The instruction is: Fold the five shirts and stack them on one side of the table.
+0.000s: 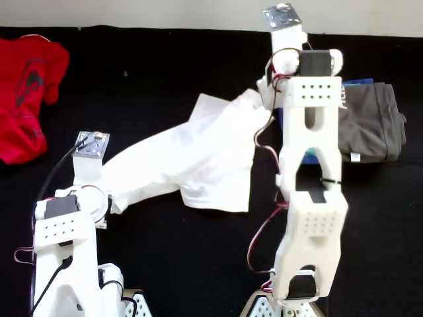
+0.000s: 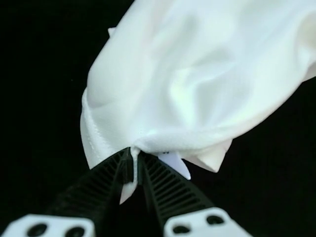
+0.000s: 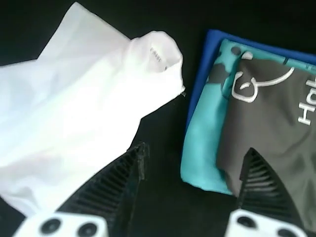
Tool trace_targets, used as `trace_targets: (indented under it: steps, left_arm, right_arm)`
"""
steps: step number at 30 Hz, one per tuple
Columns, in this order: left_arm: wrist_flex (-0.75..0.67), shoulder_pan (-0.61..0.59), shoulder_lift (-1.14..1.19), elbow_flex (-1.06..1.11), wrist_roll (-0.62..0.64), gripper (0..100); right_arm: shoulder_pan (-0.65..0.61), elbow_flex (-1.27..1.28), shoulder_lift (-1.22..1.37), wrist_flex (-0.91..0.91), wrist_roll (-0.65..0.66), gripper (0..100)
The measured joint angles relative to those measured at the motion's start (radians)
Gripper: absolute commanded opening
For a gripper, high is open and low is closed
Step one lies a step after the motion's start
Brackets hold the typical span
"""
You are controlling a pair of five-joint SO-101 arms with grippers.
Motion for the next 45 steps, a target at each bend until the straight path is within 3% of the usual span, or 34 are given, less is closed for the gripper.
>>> trace_targets:
  steps: [5,11,15,33,36,40,45]
  left_arm:
    - [0.000,0.000,0.000,0.000,0.000,1]
    - [0.000,0.000,0.000,-0.015,0.000,1]
    - [0.000,0.000,0.000,-0.029,0.000,1]
    - [0.000,0.000,0.000,-0.029,0.000,1]
    - [0.009,0.000,0.000,-0.029,0.000,1]
    - [0.009,0.000,0.000,-0.029,0.000,1]
    - [0.009,0.000,0.000,-0.029,0.000,1]
  right_arm:
    - [-0.109,0.480,-0.299,-0.009,-0.041,29.2]
    - [-0.287,1.137,-0.457,-0.328,-0.048,29.2]
    - [-0.315,1.369,-0.462,-0.489,-0.048,29.2]
    - [-0.328,1.471,-0.353,-0.709,-0.048,28.5]
    - [-0.331,1.470,-0.325,-0.726,-0.048,20.5]
    - [-0.324,1.461,-0.327,-0.727,-0.052,1.5]
    - [-0.296,1.452,-0.370,-0.735,-0.144,0.8]
